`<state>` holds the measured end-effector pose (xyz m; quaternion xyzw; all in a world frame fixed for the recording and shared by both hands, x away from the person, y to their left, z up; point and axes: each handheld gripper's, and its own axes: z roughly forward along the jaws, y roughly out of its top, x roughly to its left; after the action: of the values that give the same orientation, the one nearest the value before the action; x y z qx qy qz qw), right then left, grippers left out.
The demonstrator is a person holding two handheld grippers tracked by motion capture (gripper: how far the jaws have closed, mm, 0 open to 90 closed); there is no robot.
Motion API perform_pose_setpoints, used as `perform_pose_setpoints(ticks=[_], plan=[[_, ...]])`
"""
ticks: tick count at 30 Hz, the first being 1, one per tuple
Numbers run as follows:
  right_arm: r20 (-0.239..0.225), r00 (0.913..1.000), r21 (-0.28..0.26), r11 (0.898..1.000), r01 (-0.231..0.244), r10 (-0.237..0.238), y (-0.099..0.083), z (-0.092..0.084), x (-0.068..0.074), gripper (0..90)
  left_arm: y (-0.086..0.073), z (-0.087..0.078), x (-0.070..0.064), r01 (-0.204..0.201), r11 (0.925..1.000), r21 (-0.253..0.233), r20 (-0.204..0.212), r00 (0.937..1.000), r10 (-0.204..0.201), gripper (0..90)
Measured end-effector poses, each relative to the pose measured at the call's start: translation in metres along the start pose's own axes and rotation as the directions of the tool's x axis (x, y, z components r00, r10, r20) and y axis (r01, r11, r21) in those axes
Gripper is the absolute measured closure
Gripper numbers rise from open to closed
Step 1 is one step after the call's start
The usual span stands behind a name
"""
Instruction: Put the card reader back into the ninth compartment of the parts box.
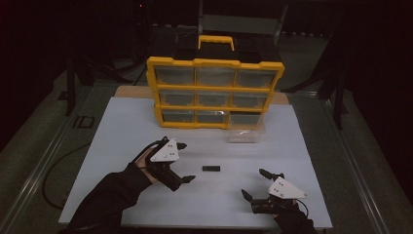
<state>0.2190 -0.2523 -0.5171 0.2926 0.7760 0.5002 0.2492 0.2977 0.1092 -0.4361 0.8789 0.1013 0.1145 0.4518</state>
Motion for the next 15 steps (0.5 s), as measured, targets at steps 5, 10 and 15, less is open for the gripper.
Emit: perform_pose_setpoints(ticks=[5, 10, 15], plan=[[-0.001, 1.0, 0.001, 1.0, 0.01, -0.01, 0.0, 0.001, 0.0, 8.3, 0.002, 0.009, 0.0, -0.005, 0.9996, 0.027, 0.016, 0.9999, 0.004, 0.5], [-0.002, 1.0, -0.001, 1.0, 0.008, -0.008, 0.0, 0.0, 0.0, 8.3, 0.005, 0.018, -0.001, -0.002, 0.9995, 0.033, 0.015, 0.9999, 0.002, 0.5], [-0.001, 0.9999, -0.001, 1.0, 0.012, -0.012, 0.0, 0.001, 0.0, 8.3, 0.007, 0.029, -0.001, -0.026, 0.999, 0.036, 0.052, 0.9984, 0.024, 0.5]])
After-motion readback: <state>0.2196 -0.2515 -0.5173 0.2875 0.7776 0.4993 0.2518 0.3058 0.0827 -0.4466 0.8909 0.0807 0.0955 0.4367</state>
